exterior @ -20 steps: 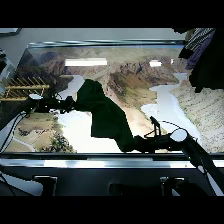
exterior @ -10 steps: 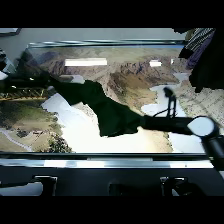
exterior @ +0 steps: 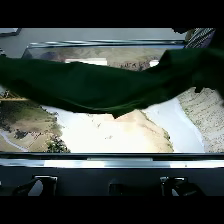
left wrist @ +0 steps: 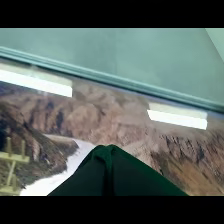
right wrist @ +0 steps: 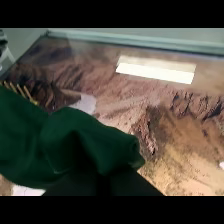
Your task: Fold the clothes and pants, and hang the long-sleeved shirts on hangers.
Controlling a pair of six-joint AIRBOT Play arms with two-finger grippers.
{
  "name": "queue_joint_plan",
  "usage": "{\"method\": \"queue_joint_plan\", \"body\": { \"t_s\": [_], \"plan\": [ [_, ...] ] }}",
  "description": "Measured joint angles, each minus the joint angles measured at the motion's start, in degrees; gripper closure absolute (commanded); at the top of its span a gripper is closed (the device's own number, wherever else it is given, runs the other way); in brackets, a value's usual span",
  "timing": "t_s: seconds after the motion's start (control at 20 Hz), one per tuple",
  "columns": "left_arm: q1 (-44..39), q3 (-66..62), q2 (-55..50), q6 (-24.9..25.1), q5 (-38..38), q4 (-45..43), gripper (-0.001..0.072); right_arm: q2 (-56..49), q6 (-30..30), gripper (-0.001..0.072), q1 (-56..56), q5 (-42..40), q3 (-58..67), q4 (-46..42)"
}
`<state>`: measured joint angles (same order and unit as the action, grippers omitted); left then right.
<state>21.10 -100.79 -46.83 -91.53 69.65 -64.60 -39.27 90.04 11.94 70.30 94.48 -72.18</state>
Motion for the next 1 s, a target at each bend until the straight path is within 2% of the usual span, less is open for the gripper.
{"method": "queue_joint_plan", "body": {
  "t_s": [0.2, 0.4, 0.55, 0.7, 1.0],
  "plan": [
    [0.9, -0.5, 4.9, -4.9, 0.4, -6.7, 0.0694, 0.3, 2.4, 0.0683, 0.0, 2.3, 5.3, -4.9],
    [0.2, 0.0, -0.3, -4.9, 4.1, -6.8, 0.0694, -6.1, 3.0, 0.0684, 0.0, 4.7, 5.0, -7.1],
    [-2.8, 2.1, -9.9, -3.8, 6.7, -5.6, 0.0693, -16.1, 3.2, 0.0683, 0.0, 3.1, 2.4, -8.9],
    [-7.3, 4.4, -23.1, -2.9, 7.2, -5.0, 0.0692, -30.9, 7.2, 0.0682, 0.0, -1.1, 0.5, -7.6],
    [-14.4, 5.7, -49.0, -0.9, 6.3, -4.5, 0.0692, -58.5, 11.2, 0.0671, 0.0, -5.0, -0.3, 7.0]
  ]
}}
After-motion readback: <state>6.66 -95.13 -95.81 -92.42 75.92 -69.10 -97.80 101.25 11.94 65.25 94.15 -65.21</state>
